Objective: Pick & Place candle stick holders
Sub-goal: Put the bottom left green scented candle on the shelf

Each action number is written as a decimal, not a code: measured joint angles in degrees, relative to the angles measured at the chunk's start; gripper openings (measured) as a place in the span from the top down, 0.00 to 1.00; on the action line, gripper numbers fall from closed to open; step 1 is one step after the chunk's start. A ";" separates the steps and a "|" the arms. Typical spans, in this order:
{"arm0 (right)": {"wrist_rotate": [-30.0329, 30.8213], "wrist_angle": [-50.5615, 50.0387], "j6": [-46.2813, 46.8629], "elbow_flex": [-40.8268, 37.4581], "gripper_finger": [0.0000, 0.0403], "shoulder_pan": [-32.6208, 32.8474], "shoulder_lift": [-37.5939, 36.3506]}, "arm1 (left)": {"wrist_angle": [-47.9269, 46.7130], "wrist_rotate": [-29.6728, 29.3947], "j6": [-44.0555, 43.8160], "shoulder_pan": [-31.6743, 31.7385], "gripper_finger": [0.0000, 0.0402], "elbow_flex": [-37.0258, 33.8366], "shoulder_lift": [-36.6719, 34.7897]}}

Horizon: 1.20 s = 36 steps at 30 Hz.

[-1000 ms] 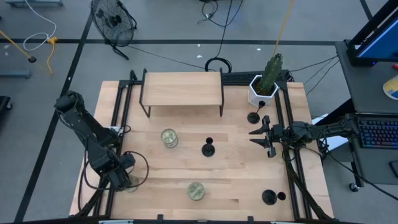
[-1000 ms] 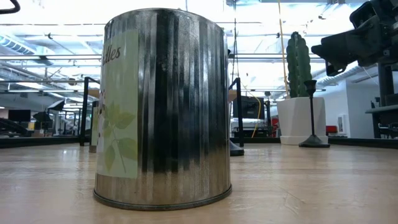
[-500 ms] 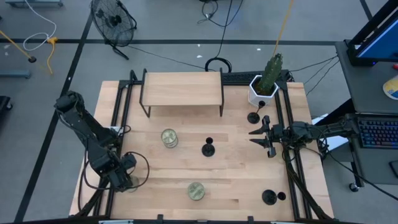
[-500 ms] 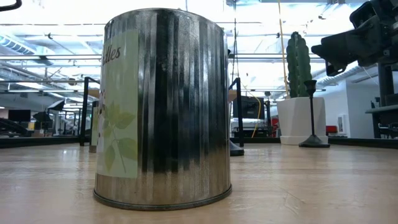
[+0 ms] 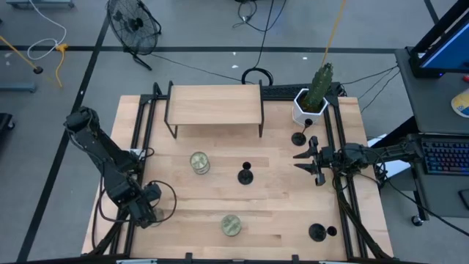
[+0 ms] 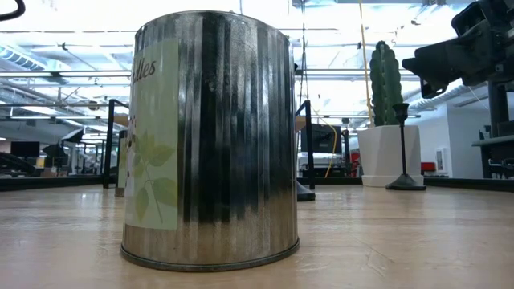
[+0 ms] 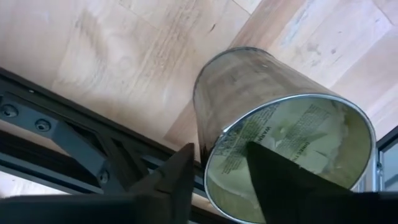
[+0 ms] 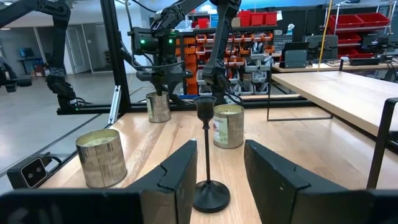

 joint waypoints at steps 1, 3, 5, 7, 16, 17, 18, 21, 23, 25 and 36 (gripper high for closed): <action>0.00 -0.01 -0.02 0.01 0.69 -0.01 0.00 | -0.09 -0.18 -0.01 0.00 0.70 0.00 0.01; 0.00 0.00 -0.04 0.01 0.69 0.01 0.00 | -0.42 -0.52 -0.02 -0.02 0.76 -0.05 0.02; 0.00 0.00 0.01 0.01 0.69 0.00 0.00 | -0.50 -0.72 -0.05 0.00 0.81 -0.04 0.02; 0.00 0.00 0.01 0.02 0.69 0.01 0.00 | -0.52 -0.85 -0.20 0.00 0.86 -0.07 0.02; 0.00 -0.02 0.02 0.02 0.69 0.01 0.00 | -0.70 -1.21 -0.75 -0.04 0.97 -0.36 -1.86; 0.00 0.00 0.00 0.00 0.69 -0.01 0.00 | -0.83 -1.43 -1.24 -0.04 0.97 -0.47 -2.48; 0.00 0.00 -0.05 0.00 0.69 0.01 0.00 | -0.91 -1.81 -1.78 -0.04 0.97 -0.50 -3.09; 0.00 0.00 -0.08 0.01 0.69 -0.01 0.00 | -0.90 -2.30 -3.52 0.00 0.99 -0.46 -5.68; 0.00 0.00 -0.11 0.01 0.69 0.01 0.00 | -0.91 -3.81 -4.62 0.00 0.98 -0.46 -7.33; 0.00 0.00 -0.11 0.02 0.69 0.01 0.00 | -0.87 -5.31 -5.54 0.03 0.99 -0.44 -8.99; 0.00 0.00 0.02 0.01 0.69 -0.01 0.00 | -0.71 -10.19 -7.47 1.35 0.99 1.56 -13.95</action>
